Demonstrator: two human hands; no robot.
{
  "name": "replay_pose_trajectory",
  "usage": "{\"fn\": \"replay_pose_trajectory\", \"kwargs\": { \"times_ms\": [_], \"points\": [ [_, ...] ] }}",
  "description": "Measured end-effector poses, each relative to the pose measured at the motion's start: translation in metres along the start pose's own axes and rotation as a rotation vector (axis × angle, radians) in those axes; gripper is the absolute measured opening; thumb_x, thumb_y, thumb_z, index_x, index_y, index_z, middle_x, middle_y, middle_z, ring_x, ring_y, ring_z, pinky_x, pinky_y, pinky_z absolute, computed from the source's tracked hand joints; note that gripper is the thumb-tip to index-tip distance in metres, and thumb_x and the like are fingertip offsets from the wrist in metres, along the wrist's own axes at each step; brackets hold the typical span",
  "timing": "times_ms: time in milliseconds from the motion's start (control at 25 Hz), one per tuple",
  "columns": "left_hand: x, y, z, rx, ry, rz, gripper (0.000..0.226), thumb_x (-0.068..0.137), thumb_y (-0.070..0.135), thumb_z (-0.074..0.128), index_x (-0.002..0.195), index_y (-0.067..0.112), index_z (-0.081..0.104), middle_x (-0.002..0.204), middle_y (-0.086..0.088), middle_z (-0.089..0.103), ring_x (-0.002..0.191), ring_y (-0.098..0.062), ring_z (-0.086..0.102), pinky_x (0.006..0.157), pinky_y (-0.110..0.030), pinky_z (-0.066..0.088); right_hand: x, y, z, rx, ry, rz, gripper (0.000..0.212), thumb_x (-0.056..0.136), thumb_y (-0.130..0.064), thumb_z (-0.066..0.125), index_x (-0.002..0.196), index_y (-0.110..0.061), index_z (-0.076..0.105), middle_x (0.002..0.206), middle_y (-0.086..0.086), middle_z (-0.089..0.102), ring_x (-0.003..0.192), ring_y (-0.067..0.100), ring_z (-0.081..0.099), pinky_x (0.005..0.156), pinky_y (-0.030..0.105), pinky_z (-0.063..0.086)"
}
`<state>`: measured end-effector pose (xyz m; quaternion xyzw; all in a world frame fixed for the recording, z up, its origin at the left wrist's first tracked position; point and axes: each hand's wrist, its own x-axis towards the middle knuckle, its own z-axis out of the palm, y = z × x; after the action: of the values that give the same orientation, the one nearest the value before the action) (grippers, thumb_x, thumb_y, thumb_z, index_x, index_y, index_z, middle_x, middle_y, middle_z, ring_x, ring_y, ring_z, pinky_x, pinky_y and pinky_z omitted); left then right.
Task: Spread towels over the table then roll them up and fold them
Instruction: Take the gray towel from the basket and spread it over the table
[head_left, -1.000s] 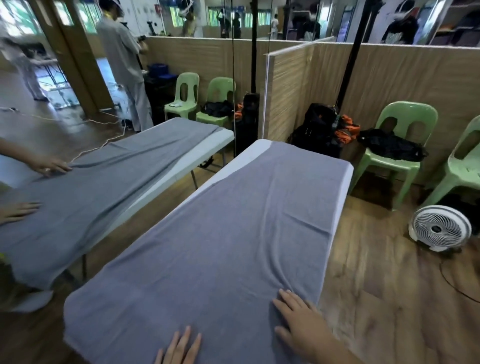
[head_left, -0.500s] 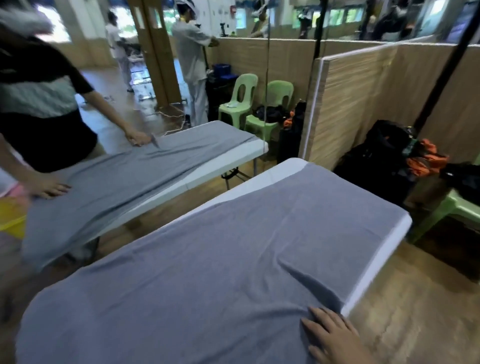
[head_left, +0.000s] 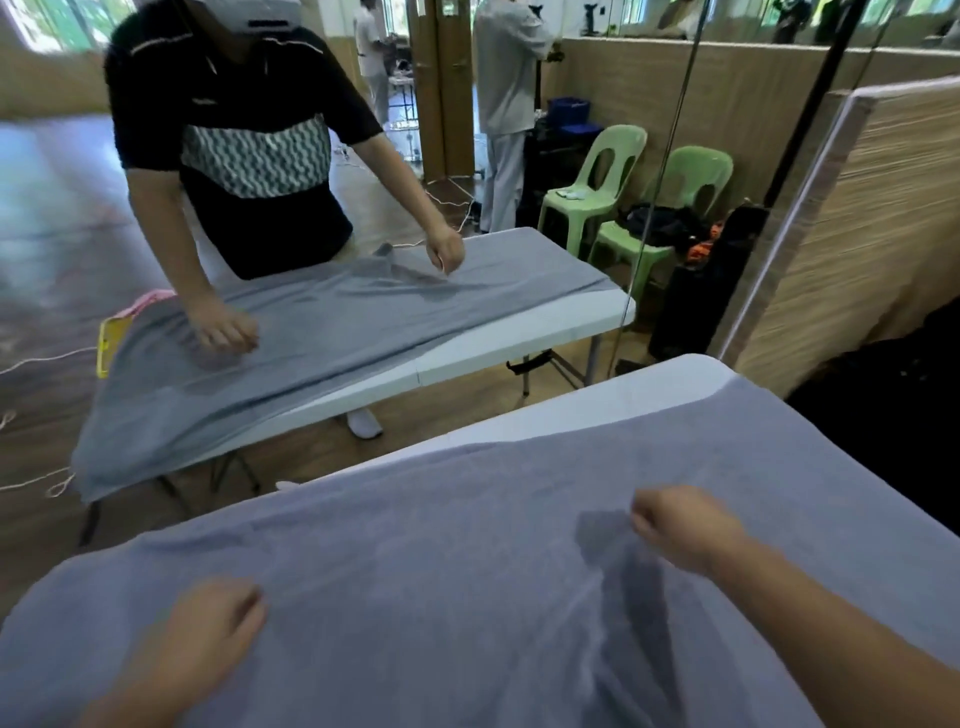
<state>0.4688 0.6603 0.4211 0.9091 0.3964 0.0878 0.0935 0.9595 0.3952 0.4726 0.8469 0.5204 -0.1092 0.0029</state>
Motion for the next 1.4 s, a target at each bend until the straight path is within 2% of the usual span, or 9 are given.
{"fn": "replay_pose_trajectory", "kwargs": {
  "times_ms": [160, 360, 480, 600, 720, 960, 1080, 1280, 1400],
  "points": [
    [0.125, 0.123, 0.003, 0.005, 0.028, 0.055, 0.021, 0.087, 0.029, 0.046, 0.070, 0.026, 0.059, 0.074, 0.009, 0.059, 0.074, -0.014, 0.055, 0.066, -0.040, 0.048, 0.108, -0.042, -0.012, 0.039, 0.095, -0.135, 0.025, 0.094, -0.028, 0.043, 0.096, -0.021, 0.066, 0.100, 0.003, 0.062, 0.094, 0.024, 0.055, 0.077, 0.040, 0.050],
    [0.222, 0.208, 0.062, 0.058, -0.008, -0.009, 0.023, 0.091, 0.023, 0.051, 0.108, 0.026, 0.066, 0.107, 0.003, 0.060, 0.100, -0.023, 0.052, 0.078, -0.041, 0.049, 0.198, -0.105, 0.009, 0.050, 0.058, -0.332, 0.028, 0.092, -0.031, 0.047, 0.111, -0.019, 0.065, 0.114, 0.004, 0.065, 0.107, 0.026, 0.051, 0.085, 0.038, 0.046],
    [0.246, 0.220, 0.071, 0.216, -0.100, -0.032, 0.015, 0.090, 0.028, 0.051, 0.099, 0.024, 0.062, 0.100, 0.001, 0.054, 0.098, -0.024, 0.050, 0.073, -0.037, 0.040, 0.219, -0.121, 0.014, 0.048, -0.014, -0.450, 0.027, 0.084, -0.038, 0.055, 0.097, -0.017, 0.065, 0.103, 0.008, 0.065, 0.098, 0.030, 0.055, 0.075, 0.035, 0.043],
    [0.248, 0.219, 0.057, -0.096, 0.011, -0.048, 0.003, 0.089, 0.027, 0.058, 0.087, 0.028, 0.059, 0.090, 0.007, 0.053, 0.089, -0.017, 0.053, 0.070, -0.035, 0.041, 0.232, -0.116, 0.002, 0.374, -0.108, -0.435, 0.022, 0.078, -0.039, 0.066, 0.085, -0.018, 0.062, 0.088, 0.005, 0.068, 0.083, 0.025, 0.060, 0.067, 0.033, 0.045],
    [0.242, 0.214, 0.037, -0.240, 0.027, -0.110, 0.011, 0.093, 0.023, 0.055, 0.088, 0.033, 0.051, 0.084, 0.013, 0.058, 0.075, -0.004, 0.054, 0.064, -0.034, 0.041, 0.245, -0.084, -0.023, 0.539, -0.265, -0.424, 0.016, 0.071, -0.034, 0.073, 0.077, -0.024, 0.062, 0.074, -0.006, 0.065, 0.070, 0.014, 0.059, 0.061, 0.031, 0.048],
    [0.242, 0.198, 0.020, -0.221, 0.030, -0.152, 0.022, 0.091, 0.013, 0.058, 0.086, 0.033, 0.052, 0.087, 0.012, 0.056, 0.079, -0.005, 0.052, 0.064, -0.032, 0.036, 0.257, 0.046, -0.049, 0.374, -0.378, -0.368, 0.036, 0.063, -0.048, 0.076, 0.074, -0.015, 0.064, 0.067, -0.003, 0.062, 0.063, 0.014, 0.055, 0.058, 0.032, 0.045],
    [0.241, 0.187, 0.023, -0.196, 0.020, -0.142, 0.013, 0.088, 0.024, 0.051, 0.083, 0.036, 0.051, 0.083, 0.011, 0.057, 0.078, -0.008, 0.053, 0.063, -0.035, 0.039, 0.258, 0.139, -0.065, 0.192, -0.402, -0.240, 0.039, 0.059, -0.055, 0.069, 0.073, -0.019, 0.064, 0.066, -0.005, 0.061, 0.068, 0.016, 0.058, 0.064, 0.033, 0.047],
    [0.256, 0.190, 0.035, -0.144, 0.076, -0.171, 0.022, 0.089, 0.016, 0.059, 0.082, 0.035, 0.052, 0.083, 0.010, 0.058, 0.076, -0.010, 0.053, 0.064, -0.038, 0.042, 0.274, 0.244, -0.091, -0.153, -0.256, -0.019, 0.006, 0.077, -0.032, 0.064, 0.081, -0.028, 0.067, 0.088, 0.000, 0.064, 0.076, 0.016, 0.057, 0.063, 0.031, 0.049],
    [0.284, 0.208, 0.039, -0.095, 0.198, -0.235, 0.012, 0.090, 0.014, 0.062, 0.092, 0.025, 0.060, 0.090, -0.006, 0.064, 0.082, -0.026, 0.058, 0.070, -0.043, 0.046, 0.293, 0.249, -0.097, -0.184, -0.017, 0.068, 0.019, 0.087, -0.024, 0.058, 0.105, -0.024, 0.063, 0.106, 0.009, 0.060, 0.092, 0.026, 0.055, 0.078, 0.040, 0.052]
  ]
}}
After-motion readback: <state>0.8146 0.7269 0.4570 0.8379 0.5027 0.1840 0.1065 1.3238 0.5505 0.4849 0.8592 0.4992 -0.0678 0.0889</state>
